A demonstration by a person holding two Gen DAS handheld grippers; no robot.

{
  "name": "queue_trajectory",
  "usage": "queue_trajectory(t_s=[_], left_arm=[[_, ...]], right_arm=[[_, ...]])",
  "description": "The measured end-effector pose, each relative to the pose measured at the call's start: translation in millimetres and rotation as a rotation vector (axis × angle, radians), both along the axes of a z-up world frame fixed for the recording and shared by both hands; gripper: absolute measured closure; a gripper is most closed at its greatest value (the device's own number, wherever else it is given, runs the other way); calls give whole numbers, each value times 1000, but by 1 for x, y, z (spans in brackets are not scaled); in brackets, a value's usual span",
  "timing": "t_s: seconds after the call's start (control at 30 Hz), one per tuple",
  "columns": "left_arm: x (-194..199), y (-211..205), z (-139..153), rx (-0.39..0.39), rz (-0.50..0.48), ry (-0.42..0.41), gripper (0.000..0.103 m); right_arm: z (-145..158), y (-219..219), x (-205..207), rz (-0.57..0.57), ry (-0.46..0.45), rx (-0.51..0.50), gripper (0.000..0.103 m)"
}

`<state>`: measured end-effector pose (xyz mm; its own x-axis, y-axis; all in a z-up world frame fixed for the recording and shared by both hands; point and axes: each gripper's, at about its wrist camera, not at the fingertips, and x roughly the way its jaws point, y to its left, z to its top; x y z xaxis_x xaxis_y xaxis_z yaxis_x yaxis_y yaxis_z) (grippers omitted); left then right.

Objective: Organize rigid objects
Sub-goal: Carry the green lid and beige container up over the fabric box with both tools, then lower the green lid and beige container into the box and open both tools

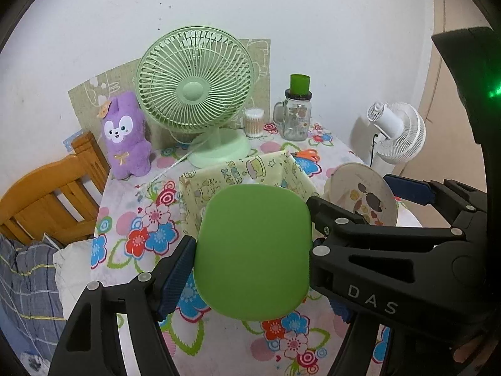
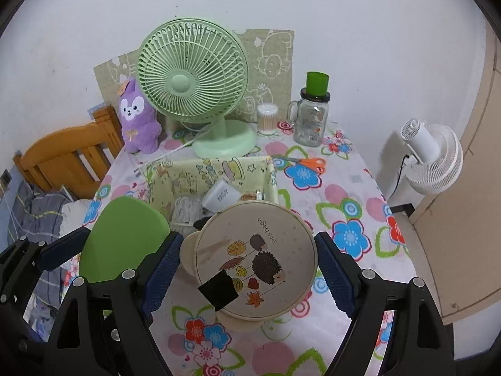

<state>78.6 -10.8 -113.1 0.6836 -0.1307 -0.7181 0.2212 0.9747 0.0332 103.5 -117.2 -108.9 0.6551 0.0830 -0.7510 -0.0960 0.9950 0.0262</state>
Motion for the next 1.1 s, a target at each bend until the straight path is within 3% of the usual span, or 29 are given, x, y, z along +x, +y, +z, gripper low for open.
queue_trajectory(t_s=[0.6, 1.1], left_arm=[[55, 8, -14, 10, 64, 22, 26], [94, 20, -39, 44, 104, 65, 26]], right_arm=[[-20, 13, 66, 76, 51, -6, 18], [-54, 32, 116, 137, 117, 17, 17]])
